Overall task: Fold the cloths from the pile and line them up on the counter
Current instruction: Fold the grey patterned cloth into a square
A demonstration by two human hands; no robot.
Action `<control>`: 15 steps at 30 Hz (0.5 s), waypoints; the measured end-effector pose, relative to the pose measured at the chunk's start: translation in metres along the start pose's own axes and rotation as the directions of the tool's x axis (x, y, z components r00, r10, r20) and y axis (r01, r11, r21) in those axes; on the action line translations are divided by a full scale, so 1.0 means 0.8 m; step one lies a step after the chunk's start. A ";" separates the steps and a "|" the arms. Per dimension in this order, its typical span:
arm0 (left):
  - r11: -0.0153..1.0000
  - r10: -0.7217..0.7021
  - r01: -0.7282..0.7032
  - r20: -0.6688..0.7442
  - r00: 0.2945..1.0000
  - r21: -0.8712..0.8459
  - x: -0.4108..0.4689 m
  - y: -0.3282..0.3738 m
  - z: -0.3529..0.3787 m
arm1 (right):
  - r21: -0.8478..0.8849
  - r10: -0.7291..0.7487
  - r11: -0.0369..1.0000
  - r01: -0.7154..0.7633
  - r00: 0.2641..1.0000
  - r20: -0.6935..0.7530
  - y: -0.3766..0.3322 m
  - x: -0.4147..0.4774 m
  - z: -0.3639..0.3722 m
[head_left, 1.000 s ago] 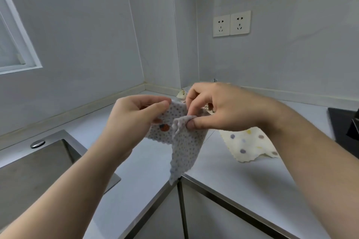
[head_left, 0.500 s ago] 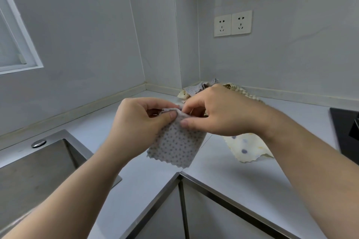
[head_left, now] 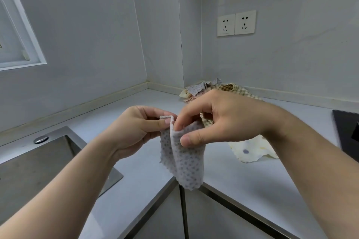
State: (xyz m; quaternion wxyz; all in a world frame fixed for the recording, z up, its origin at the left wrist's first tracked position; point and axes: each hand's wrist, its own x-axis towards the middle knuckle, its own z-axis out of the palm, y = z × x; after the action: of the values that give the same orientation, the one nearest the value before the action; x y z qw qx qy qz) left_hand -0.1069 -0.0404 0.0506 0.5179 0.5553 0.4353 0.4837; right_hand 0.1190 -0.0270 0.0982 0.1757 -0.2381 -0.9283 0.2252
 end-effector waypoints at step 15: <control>0.995 -0.043 0.036 -0.070 0.997 -0.089 0.012 -0.017 -0.030 | -0.162 0.177 0.972 -0.168 0.983 0.042 0.014 0.005 0.000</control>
State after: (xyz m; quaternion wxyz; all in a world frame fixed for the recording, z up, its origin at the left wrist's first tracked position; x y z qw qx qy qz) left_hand -0.1290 -0.0261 0.0379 0.5353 0.5054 0.4429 0.5117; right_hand 0.1195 -0.0159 0.0935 0.1100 -0.3246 -0.9236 0.1717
